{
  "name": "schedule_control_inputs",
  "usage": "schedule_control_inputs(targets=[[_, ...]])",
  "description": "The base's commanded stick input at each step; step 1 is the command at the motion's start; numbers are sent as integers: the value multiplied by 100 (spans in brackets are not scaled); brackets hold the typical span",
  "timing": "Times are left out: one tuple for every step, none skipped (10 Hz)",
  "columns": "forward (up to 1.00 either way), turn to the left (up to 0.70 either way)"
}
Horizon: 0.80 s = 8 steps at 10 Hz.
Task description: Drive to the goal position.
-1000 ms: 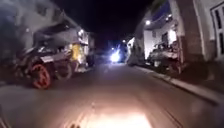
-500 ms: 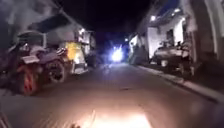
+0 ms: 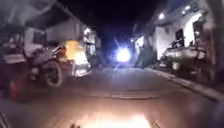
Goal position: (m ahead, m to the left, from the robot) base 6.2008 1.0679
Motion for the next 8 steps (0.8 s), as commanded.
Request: schedule_control_inputs(targets=[[100,0],[100,0],[100,0],[100,0],[100,0],[100,0],[100,0],[100,0]])
